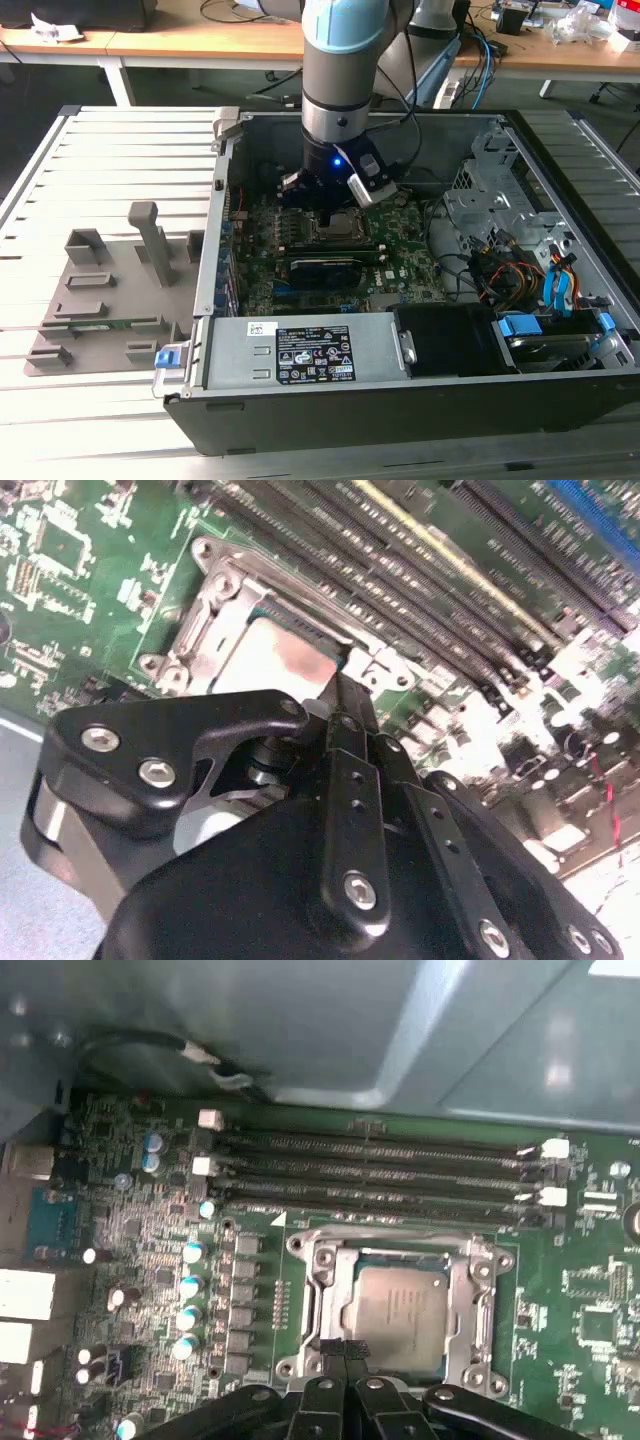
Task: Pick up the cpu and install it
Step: 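Install the second cpu locking lever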
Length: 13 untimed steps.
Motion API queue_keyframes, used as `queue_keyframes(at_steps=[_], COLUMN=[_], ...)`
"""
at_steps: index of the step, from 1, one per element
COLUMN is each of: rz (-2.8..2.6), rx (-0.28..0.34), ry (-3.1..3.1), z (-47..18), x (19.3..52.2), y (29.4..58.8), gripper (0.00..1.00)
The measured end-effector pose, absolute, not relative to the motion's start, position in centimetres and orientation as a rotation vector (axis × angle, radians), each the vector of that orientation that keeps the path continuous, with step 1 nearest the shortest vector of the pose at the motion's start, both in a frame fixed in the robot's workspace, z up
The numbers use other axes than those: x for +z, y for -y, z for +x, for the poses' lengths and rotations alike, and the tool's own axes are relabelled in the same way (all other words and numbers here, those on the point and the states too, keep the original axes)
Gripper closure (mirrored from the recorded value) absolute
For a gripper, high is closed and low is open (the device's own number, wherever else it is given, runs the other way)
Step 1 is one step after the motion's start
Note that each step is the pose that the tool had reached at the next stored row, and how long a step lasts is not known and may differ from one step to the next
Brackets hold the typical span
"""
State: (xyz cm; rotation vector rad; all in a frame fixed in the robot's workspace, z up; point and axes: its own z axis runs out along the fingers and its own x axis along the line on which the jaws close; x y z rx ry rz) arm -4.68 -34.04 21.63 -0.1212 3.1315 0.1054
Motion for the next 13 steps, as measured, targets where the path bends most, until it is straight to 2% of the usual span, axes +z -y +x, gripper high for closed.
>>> queue_keyframes(at_steps=[1, 4, 6, 13], rz=[-0.121, -0.121, -0.122, -0.121], rx=[0.09, 0.08, 0.072, 0.072], ry=[-3.132, -3.133, -3.133, -3.133], z=[-4.5, -4.3, -4.3, -4.3], x=[22.0, 23.3, 25.4, 25.8], y=[32.9, 32.6, 32.5, 32.5], gripper=[0.89, 0.89, 0.89, 0.89])
